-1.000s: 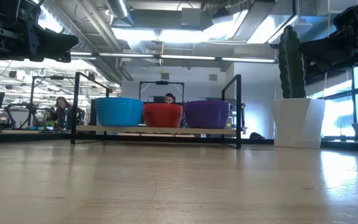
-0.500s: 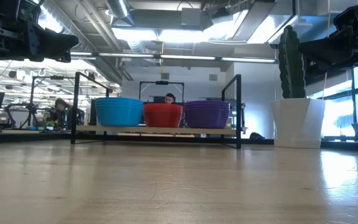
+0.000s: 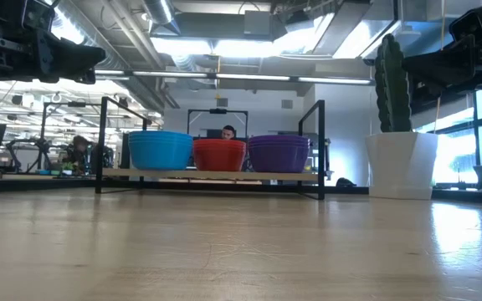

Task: Pick & Place Mini bowls
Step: Return to Home Position

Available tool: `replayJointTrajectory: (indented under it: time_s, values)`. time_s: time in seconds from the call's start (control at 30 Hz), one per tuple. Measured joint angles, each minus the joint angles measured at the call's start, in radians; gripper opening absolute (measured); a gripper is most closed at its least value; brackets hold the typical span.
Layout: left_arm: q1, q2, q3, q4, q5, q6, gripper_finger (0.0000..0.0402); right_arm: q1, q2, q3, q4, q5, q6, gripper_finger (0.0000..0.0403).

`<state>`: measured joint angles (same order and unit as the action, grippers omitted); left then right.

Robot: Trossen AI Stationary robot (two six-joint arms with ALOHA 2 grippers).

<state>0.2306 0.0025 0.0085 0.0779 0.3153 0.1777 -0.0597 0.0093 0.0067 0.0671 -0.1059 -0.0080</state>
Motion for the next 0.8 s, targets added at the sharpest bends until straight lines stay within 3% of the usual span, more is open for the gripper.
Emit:
replayJointTrajectory:
  time_s: [0.8]
  values:
    - [0.0, 0.0, 0.0, 0.0, 0.0, 0.0, 0.001, 0.0, 0.0, 0.0, 0.0, 0.0, 0.0, 0.0021]
